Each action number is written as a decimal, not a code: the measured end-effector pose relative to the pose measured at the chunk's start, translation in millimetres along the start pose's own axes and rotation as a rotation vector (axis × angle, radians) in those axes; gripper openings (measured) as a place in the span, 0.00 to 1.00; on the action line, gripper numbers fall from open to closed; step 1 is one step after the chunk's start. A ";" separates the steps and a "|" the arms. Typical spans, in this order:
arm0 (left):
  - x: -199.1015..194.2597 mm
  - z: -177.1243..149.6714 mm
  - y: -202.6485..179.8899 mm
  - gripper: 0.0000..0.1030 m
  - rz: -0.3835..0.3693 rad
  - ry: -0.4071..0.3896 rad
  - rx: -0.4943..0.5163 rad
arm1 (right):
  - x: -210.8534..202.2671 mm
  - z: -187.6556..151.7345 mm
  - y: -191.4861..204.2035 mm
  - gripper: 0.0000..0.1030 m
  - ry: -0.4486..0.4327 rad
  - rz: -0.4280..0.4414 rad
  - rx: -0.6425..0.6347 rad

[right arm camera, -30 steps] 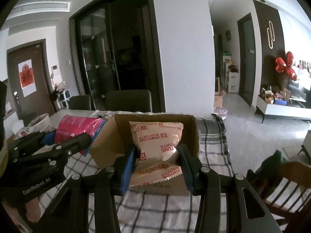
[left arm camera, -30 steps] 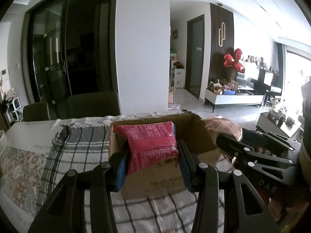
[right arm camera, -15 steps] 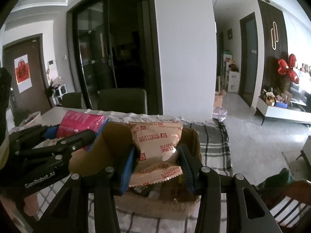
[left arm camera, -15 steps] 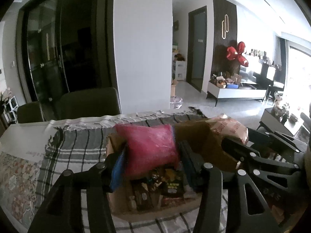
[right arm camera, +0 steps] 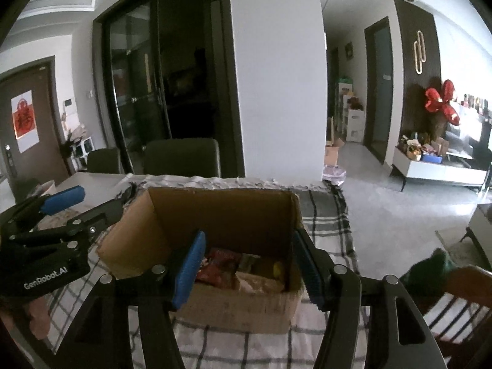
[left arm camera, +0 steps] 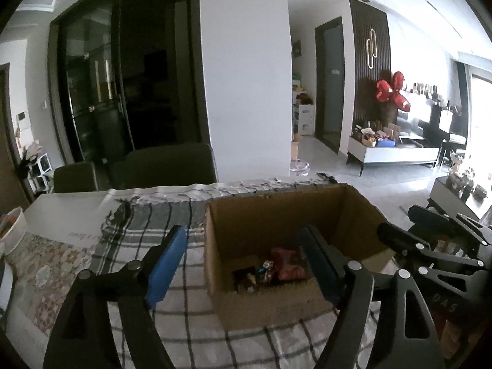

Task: Organize snacks
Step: 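Withdraw both tools from the box toward the small stick snack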

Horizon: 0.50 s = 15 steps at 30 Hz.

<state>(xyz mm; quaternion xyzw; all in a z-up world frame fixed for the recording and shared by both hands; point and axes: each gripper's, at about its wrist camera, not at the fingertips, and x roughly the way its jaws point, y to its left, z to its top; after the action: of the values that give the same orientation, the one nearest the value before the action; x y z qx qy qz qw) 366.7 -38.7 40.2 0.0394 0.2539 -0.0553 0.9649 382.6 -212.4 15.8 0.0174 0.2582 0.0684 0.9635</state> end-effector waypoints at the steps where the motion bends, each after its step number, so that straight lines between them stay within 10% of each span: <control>1: -5.2 -3.1 2.0 0.77 0.002 0.001 -0.002 | -4.5 -1.8 3.6 0.58 0.000 0.002 -0.005; 15: -60.4 -53.7 27.6 0.81 0.084 0.016 -0.014 | -44.5 -46.9 42.9 0.58 0.027 0.040 -0.017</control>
<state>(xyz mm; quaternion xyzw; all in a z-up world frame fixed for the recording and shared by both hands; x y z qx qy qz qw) 291.8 -0.5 24.8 0.0437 0.2601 -0.0127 0.9645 315.7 -176.2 0.1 0.0134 0.2703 0.0902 0.9584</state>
